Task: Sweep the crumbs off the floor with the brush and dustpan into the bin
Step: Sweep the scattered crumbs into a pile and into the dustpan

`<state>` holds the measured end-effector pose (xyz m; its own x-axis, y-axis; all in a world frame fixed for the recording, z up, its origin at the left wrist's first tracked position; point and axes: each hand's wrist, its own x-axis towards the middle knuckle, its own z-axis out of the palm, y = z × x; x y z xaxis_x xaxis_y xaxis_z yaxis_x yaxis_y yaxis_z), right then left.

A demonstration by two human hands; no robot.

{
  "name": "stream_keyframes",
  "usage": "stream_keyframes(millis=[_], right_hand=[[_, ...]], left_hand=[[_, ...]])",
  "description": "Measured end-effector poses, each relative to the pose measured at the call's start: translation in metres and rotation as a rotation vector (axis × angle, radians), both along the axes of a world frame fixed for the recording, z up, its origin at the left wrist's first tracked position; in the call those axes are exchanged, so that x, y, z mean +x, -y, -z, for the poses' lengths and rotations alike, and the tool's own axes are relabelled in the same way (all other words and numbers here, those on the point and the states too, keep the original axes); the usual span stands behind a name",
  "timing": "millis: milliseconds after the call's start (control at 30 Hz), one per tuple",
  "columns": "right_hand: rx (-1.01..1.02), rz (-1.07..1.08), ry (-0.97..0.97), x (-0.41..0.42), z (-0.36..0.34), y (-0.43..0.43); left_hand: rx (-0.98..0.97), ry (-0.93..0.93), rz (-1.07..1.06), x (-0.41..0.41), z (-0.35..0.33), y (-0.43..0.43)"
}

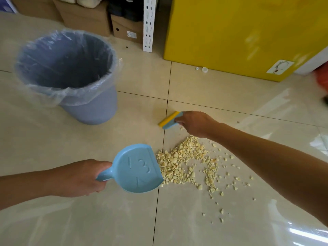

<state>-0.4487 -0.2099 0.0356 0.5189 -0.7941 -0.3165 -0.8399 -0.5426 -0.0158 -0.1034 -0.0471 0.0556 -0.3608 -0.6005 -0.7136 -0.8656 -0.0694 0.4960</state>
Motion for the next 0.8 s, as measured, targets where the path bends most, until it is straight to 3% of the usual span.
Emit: stream_keyframes(millis=[200,367,467,633,800], right_hand=[[0.159,-0.019,-0.007,-0.054,-0.014,-0.031],[0.062,0.077,0.099,-0.066,-0.032,-0.012],[-0.041,0.228,0.133,-0.052,-0.02,0.015],[-0.055,0.452,-0.017,-0.011,0.012,0.036],[-0.056,0.313,-0.038,0.032,0.021,-0.002]], left_hand=[[-0.073,0.053,0.128,-0.004,0.008,0.003],[-0.099,0.06,0.161,-0.02,0.011,0.014],[-0.115,0.032,0.165,-0.028,0.012,0.018],[-0.156,0.014,0.128,-0.033,0.013,0.018],[-0.113,0.015,0.099,-0.026,0.015,0.01]])
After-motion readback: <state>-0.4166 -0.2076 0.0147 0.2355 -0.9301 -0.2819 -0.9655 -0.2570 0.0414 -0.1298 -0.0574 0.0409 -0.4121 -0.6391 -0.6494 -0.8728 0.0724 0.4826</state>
